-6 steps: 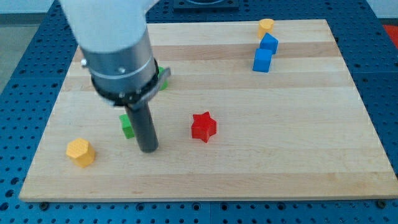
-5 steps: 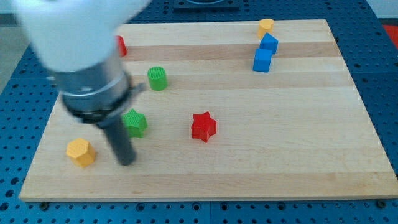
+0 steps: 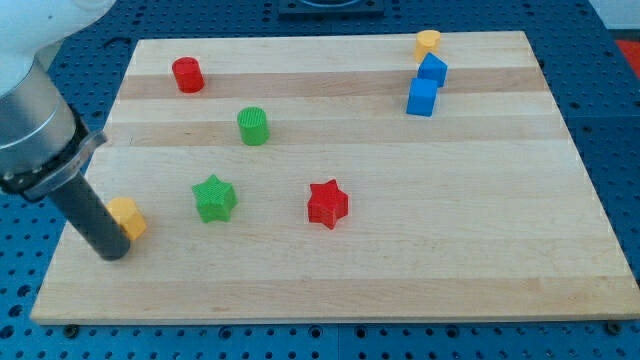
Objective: Push the yellow hexagon towards the center left
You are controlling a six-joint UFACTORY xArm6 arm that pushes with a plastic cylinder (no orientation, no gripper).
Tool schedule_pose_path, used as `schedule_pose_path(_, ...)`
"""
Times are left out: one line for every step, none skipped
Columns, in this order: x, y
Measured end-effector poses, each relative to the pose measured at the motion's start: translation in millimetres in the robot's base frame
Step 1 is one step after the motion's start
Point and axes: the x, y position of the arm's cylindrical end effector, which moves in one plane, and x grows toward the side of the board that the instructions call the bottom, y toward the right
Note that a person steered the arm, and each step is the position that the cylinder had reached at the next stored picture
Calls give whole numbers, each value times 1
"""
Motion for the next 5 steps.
schedule_pose_path(-24, 0)
schedule_pose_path(-41, -7)
schedule_pose_path(-59, -7)
schedule_pose_path(-82, -18)
schedule_pose_path(-100, -33)
